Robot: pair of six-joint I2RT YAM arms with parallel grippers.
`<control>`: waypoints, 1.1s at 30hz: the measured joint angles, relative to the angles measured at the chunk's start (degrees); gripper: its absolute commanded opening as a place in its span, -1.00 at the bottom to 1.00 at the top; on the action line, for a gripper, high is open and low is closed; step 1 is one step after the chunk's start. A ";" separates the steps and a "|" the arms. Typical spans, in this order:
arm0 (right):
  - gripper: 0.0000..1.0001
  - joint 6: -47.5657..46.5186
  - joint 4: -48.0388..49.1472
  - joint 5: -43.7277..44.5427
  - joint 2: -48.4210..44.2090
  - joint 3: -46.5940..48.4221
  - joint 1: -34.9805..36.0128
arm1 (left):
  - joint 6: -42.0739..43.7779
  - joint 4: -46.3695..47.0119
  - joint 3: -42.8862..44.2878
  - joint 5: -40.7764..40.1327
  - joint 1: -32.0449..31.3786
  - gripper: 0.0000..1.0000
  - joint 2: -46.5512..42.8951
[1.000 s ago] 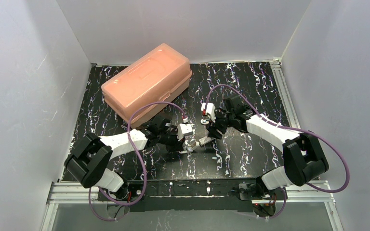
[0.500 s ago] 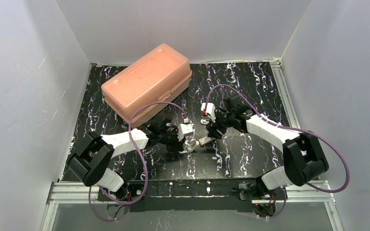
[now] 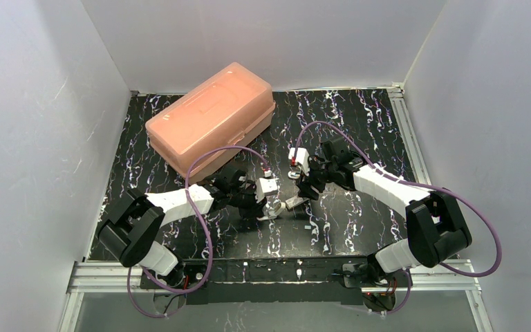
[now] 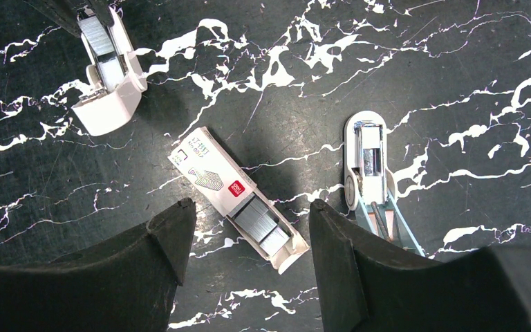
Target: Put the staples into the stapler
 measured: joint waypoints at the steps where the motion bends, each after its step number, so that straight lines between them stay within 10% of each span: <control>1: 0.37 0.00 0.00 0.00 0.00 0.00 0.00 | 0.07 -0.02 0.00 0.00 0.00 -0.52 0.00; 33: 0.36 0.07 -0.04 -0.31 0.17 0.00 -0.61 | 7.45 -0.90 0.55 -0.52 -0.44 -0.13 0.52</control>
